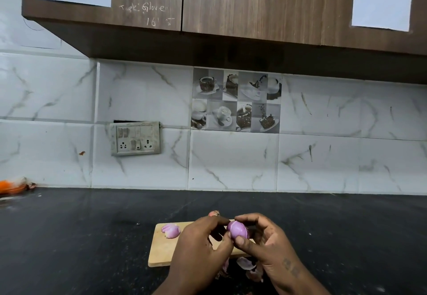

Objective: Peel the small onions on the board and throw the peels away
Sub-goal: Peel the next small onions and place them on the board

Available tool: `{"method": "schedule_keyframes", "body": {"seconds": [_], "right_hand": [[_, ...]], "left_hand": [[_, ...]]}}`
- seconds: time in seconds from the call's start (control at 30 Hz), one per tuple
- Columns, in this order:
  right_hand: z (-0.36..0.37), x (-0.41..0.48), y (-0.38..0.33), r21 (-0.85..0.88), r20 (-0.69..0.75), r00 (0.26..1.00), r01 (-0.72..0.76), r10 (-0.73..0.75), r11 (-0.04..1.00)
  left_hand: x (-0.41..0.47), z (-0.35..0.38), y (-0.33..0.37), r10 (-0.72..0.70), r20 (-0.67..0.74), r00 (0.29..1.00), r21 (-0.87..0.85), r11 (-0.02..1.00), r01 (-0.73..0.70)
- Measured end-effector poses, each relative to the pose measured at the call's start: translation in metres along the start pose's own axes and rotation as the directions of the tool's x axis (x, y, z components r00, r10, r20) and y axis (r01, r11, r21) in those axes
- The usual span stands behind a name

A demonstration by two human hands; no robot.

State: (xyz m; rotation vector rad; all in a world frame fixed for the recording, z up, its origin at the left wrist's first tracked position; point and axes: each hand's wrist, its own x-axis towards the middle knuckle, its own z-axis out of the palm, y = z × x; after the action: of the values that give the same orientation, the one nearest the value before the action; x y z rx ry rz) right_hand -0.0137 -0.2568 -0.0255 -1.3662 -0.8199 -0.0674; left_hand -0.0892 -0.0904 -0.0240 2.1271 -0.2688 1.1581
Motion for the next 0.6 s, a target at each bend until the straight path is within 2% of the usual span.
{"method": "schedule_keyframes", "body": {"seconds": [0.17,0.33,0.43,0.53,0.6], "right_hand": [[-0.0002,0.0009,0.0012,-0.007,0.007,1.000,0.001,-0.001,1.000],[0.0002,0.0030,0.0019,-0.038,-0.008,1.000,0.015,-0.015,0.999],[-0.0009,0.0027,0.0024,-0.052,-0.010,1.000,0.022,-0.022,0.998],[0.0001,0.0013,0.0002,-0.026,0.001,1.000,0.004,-0.004,1.000],[0.0007,-0.0001,-0.0016,-0.002,0.028,1.000,-0.007,0.007,1.000]], "left_hand": [[-0.0005,0.0001,-0.0016,0.013,-0.036,0.999,0.030,0.999,-0.012],[-0.0024,0.0037,-0.0074,0.086,-0.076,0.993,0.208,0.976,-0.069],[-0.0027,0.0020,-0.0047,0.084,-0.101,0.991,0.313,0.948,-0.048],[-0.0015,0.0009,0.0006,0.080,-0.114,0.990,0.325,0.945,-0.039],[0.0006,-0.0009,0.0005,0.028,-0.135,0.990,0.301,0.954,0.014]]}}
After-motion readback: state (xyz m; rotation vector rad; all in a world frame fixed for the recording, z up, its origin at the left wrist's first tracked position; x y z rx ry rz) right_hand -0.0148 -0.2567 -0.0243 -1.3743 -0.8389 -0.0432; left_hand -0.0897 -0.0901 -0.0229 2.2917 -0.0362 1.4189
